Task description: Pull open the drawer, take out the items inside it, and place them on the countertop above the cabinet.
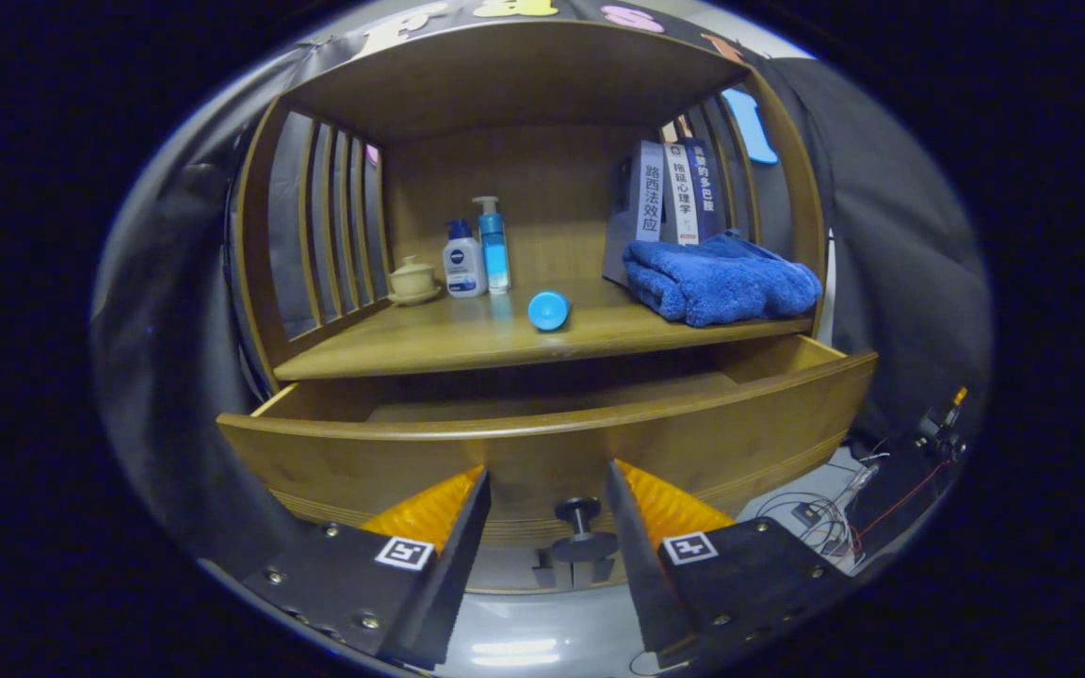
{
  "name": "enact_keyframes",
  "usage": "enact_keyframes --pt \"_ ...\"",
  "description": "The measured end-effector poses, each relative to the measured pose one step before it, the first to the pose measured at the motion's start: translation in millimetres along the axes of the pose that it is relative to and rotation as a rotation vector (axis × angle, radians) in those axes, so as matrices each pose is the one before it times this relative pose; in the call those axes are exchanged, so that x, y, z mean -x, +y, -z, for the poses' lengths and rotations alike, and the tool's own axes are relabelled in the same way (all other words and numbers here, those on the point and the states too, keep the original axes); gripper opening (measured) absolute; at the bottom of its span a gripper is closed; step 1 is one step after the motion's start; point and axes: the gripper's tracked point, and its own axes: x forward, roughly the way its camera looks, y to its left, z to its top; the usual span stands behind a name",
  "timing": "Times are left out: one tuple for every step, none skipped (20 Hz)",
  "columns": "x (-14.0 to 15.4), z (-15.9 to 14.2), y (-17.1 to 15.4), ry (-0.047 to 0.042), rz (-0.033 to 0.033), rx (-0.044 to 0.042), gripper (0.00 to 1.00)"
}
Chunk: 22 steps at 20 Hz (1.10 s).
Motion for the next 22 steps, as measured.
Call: enact_keyframes --pt "-4.19 -1.68 0.58 -0.00059 0.00040 -0.00352 0.74" --pt "-5.08 -0.97 1.14 -0.00028 -0.00092 -0.00722 0.74" --pt "-5.05 -0.89 1.50 -0.00048 -0.00067 -0.00748 0.74" --pt "-4.58 -1.79 0.10 -0.00236 0.00306 -0.00347 0.74" --pt "-4.00 -1.10 1.16 0.00050 0.00057 -0.00385 0.74" --pt "-3.03 -1.35 1.07 0.00127 0.00335 0.00229 0.74" --pt "-3.99 -1.74 -0.52 -0.00198 0.00364 0.00228 0.74" --pt "-3.61 -0.61 1.04 0.00405 -0.00073 0.00158 0.74" --pt "-2.37 -1.04 0.03 -0.00313 0.00102 -0.00038 0.74" --pt "-4.75 -1.29 0.92 -0.00222 -0.00129 -0.00547 0.74" --pt "-2.90 0.08 1.24 0.00446 -0.00395 -0.00343 0.74" --pt "-2.68 -2.39 -0.79 -0.00896 0.00199 -0.00498 0.74" --pt "-4.34 3.45 2.87 0.00168 -0.00051 -0.00444 0.74" --pt "-2.21 0.19 1.05 0.00006 -0.00086 -0.00379 0.74" --pt "-1.67 -1.21 -0.02 -0.00160 0.00054 -0.00011 0.74" --pt "-1.83 -0.04 0.21 0.00194 -0.00035 0.00135 0.74" --pt "-1.74 -1.31 0.33 0.00010 -0.00146 0.00057 0.74" --pt "-1.91 -0.42 0.25 -0.00047 -0.00091 -0.00039 0.74" --pt "-2.46 -0.08 1.05 0.00569 -0.00297 -0.00040 0.74" --pt "0.65 -1.29 -0.58 -0.00526 -0.00151 0.00008 0.74" --pt "-0.76 0.72 0.01 0.00401 -0.00319 0.00277 0.74" --pt "0.48 -0.46 -0.27 -0.00268 -0.00417 -0.00191 0.74"
